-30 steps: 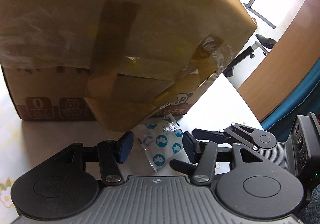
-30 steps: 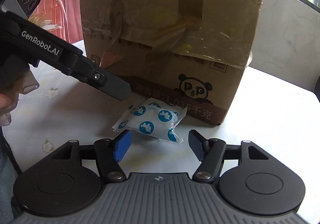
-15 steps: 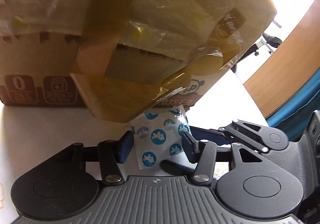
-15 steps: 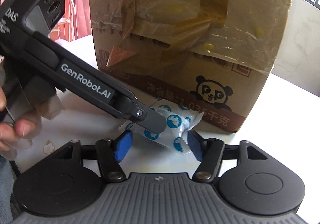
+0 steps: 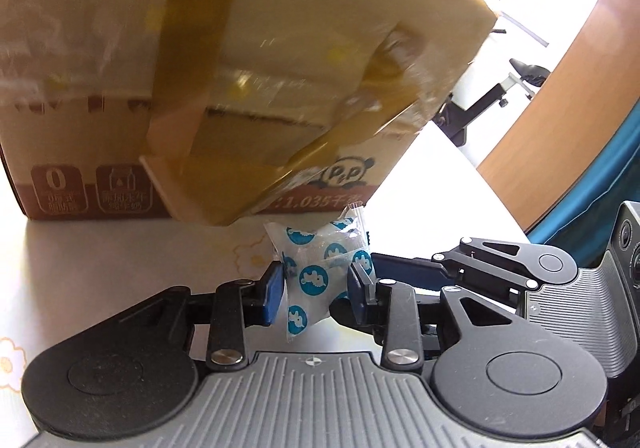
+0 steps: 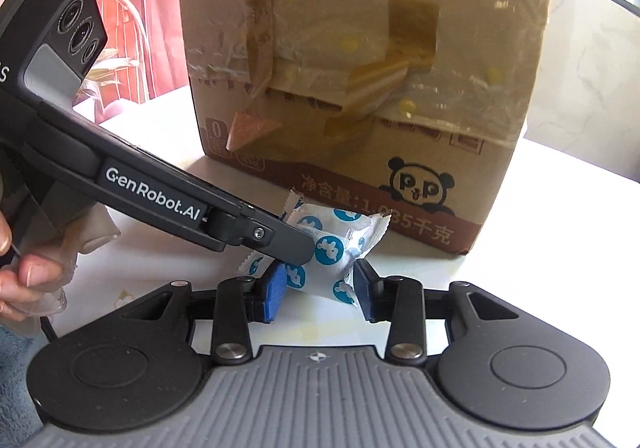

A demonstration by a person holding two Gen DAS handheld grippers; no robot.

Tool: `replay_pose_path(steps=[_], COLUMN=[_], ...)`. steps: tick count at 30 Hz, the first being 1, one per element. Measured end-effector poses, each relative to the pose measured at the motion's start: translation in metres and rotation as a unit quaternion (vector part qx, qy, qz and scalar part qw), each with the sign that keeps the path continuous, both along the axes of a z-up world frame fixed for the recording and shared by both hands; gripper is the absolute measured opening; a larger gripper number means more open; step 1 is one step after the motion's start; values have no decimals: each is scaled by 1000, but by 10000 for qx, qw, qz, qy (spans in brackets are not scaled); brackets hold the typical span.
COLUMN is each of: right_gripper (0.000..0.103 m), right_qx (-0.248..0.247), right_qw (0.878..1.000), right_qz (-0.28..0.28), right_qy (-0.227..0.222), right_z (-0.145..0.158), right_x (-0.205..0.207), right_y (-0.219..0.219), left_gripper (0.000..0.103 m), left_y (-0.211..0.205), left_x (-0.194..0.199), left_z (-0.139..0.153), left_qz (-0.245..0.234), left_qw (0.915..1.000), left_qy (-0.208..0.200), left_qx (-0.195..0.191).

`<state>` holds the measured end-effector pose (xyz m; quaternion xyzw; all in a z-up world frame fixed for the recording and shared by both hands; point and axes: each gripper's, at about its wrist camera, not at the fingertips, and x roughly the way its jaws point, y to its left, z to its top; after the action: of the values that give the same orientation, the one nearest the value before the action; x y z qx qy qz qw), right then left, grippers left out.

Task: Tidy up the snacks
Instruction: 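Lift the white pouch over the box and open the left tool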

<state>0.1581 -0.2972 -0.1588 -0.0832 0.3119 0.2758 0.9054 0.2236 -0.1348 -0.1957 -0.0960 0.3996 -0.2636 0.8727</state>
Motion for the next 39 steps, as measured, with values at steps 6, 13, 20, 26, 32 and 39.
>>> replay_pose_path(steps=[6, 13, 20, 26, 32, 39], right_gripper=[40, 40, 40, 40, 40, 41], right_qx=[59, 124, 76, 163, 194, 97], right_qw=[9993, 9952, 9863, 9800, 9801, 9881], right_qz=[-22, -10, 104, 143, 48, -164], right_qy=[-355, -966, -1647, -1977, -1976, -1528], right_z=[22, 71, 116, 149, 164, 160], right_x=[-12, -19, -15, 4, 49, 86], right_y=[-3, -6, -4, -1, 7, 13], left_gripper=[37, 37, 37, 37, 37, 38], left_y=[3, 1, 2, 7, 9, 4], left_x=[-18, -36, -39, -18, 25, 54], left_z=[36, 88, 131, 177, 192, 183], left_qz=[41, 226, 374, 447, 492, 498], left_qw=[9992, 9927, 9854, 9806, 9834, 9859], left_qy=[-372, -1121, -1574, -1841, -1702, -1590], left_qx=[-172, -381, -533, -501, -403, -185])
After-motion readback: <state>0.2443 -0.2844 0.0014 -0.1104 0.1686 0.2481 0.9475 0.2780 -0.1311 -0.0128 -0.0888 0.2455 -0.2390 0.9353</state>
